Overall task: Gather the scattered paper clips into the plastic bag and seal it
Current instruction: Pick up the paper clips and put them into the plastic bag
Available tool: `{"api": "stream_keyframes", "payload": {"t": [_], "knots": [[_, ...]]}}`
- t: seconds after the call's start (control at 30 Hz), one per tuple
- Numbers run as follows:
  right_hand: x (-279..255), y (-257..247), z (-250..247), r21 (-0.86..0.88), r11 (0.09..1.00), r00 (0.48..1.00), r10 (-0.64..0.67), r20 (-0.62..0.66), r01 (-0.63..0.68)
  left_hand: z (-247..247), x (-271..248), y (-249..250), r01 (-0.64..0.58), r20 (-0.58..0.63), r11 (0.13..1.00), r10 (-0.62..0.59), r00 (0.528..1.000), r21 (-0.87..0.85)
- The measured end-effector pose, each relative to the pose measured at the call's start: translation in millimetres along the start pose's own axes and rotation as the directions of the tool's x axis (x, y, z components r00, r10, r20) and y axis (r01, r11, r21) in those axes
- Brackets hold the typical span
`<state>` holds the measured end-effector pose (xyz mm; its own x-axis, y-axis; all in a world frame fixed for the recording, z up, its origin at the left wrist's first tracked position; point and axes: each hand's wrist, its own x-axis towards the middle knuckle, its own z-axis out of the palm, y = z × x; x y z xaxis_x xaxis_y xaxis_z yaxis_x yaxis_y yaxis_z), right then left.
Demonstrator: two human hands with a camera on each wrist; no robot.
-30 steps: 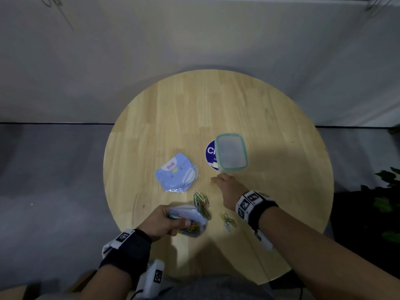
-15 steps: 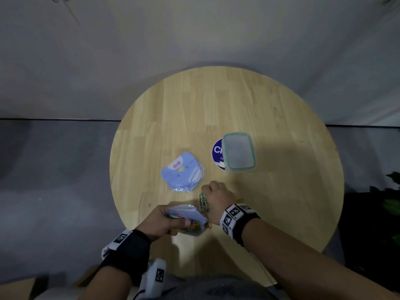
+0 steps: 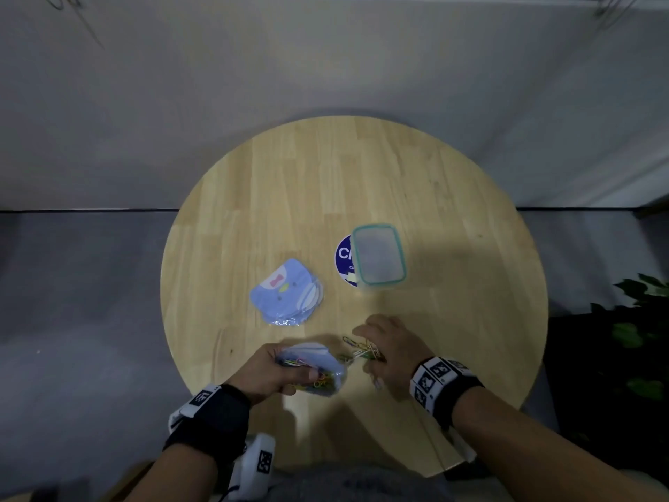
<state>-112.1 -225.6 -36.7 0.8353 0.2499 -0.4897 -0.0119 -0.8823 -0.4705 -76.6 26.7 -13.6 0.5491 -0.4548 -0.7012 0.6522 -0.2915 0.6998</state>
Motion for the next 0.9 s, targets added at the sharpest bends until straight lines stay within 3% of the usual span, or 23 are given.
{"api": "stream_keyframes", "payload": {"t": [0.1, 0.33, 0.43, 0.5, 0.67, 0.83, 0.9], "knots": [[-3.3, 2.5, 2.3, -0.087, 0.996, 0.993, 0.044, 0.109, -0.034, 6.7, 2.8, 1.6, 0.003, 0.008, 1.000, -0.003, 1.000, 0.007], [-0.8, -5.3, 23.4, -0.100, 0.990, 0.995, 0.093, -0.043, -0.097, 12.1, 0.8, 0.0, -0.011, 0.017, 1.000, 0.010, 1.000, 0.024], [-0.4, -0.4, 25.0, 0.017, 0.990, 0.984, 0.144, -0.104, -0.143, 12.6, 2.4, -2.0, 0.008, -0.003, 0.998, -0.008, 1.000, 0.054], [-1.5, 3.1, 21.6, 0.185, 0.967, 0.960, 0.210, -0.187, -0.175, 14.3, 4.4, -2.3, 0.013, -0.005, 0.997, -0.012, 1.000, 0.073], [-14.2, 1.8, -1.1, 0.577, 0.791, 0.854, 0.432, -0.291, -0.203, 23.3, 9.6, -0.5, -0.001, 0.004, 0.998, 0.001, 1.000, 0.065], [-30.2, -26.5, -48.4, 0.870, 0.487, 0.868, 0.400, -0.295, 0.071, 35.3, 13.2, 5.8, -0.042, 0.026, 0.996, 0.040, 0.999, 0.076], [-29.3, -39.8, -61.3, 0.852, 0.500, 0.869, 0.339, -0.359, 0.157, 39.9, 13.8, 10.7, -0.065, 0.051, 0.994, 0.060, 0.997, 0.091]]}}
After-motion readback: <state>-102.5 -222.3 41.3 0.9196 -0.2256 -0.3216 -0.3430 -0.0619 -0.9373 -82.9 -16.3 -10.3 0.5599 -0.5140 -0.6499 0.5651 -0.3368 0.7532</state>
